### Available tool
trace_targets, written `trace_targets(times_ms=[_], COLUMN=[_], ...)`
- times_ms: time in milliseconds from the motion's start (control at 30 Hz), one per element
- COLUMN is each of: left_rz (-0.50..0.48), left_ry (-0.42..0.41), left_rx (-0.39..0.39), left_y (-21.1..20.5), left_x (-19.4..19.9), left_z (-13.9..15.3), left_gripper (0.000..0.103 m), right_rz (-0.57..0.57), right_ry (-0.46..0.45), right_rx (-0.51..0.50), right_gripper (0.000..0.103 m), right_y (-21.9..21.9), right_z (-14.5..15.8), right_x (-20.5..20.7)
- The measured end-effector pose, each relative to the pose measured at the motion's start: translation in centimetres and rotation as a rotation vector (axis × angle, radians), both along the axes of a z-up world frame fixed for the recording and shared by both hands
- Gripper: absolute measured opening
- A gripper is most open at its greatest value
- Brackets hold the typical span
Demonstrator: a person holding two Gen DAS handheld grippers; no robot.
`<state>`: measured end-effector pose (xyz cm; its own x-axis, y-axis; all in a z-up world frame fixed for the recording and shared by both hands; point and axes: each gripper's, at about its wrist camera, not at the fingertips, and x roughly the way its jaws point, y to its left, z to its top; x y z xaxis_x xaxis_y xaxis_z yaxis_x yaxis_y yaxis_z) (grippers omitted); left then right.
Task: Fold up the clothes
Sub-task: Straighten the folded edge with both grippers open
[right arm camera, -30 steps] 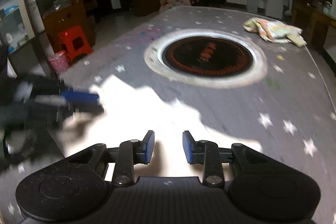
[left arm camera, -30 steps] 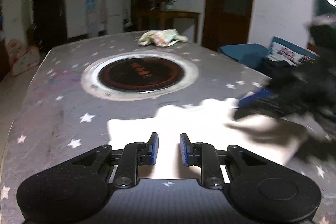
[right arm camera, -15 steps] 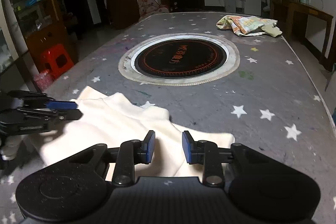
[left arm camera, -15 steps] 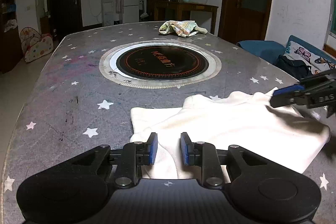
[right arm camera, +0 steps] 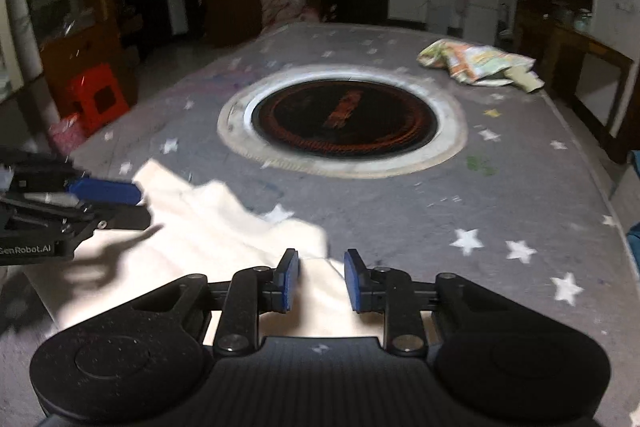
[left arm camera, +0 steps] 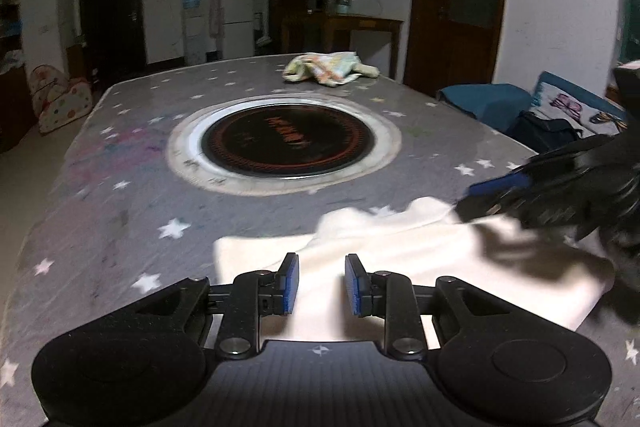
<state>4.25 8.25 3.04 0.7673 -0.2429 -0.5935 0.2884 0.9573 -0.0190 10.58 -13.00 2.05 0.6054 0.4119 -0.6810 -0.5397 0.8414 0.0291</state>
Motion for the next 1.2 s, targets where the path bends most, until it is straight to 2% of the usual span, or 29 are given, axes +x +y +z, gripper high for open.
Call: trace_targets(times_ms=[67, 200, 467, 567, 667, 767, 933, 1100, 1200], left_rz=[-0.008, 0.002, 0.017, 0.022, 0.03, 0.045, 0.07, 0.029, -0.009], left_ry=[0.011, 0.033, 0.028, 0.027, 0.026, 0.027, 0.007, -0.027, -0.047], left_rx=[0.014, 0.021, 0.022, 0.02, 0.017, 0.021, 0.012, 0.011, 0.038], left_y=[-0.8, -1.3, -1.3, -1.2, -1.0, -0.7, 0.2, -0.3, -1.3], left_x=[0.7, 1.6, 1.0, 1.0, 1.1, 0.9, -0.8, -4.0, -5.9], left_z=[-0.3, -1.2, -1.1, -1.2, -1.2, -1.2, 0.0, 0.9, 0.9], left_gripper=[0.029, 0.032, 0.034, 0.034, 0.036, 0.036, 0.038, 0.039, 0.04], right_rz=[-0.003, -0.029, 0.083, 0.137, 0.128, 0.106, 0.097, 0.132, 0.167], right_ry=[-0.007, 0.028, 0.012, 0.02, 0.056, 0.055, 0.036, 0.007, -0.005], right_rx=[-0.013, 0.042, 0.061, 0.041, 0.013, 0.044, 0.059, 0.069, 0.066], right_gripper=[0.035, 0.036, 0.034, 0.03, 0.028, 0.027, 0.03, 0.032, 0.033], right_y=[0.2, -1.4, -3.9, -4.0, -4.3, -4.8, -4.6, -3.0, -1.5], right_z=[-0.3, 0.7, 3.4, 2.9, 1.1, 1.1, 2.0, 2.4, 2.4], right_x=[0.4, 0.9, -4.3, -6.9, -8.1, -8.2, -8.2, -8.8, -9.1])
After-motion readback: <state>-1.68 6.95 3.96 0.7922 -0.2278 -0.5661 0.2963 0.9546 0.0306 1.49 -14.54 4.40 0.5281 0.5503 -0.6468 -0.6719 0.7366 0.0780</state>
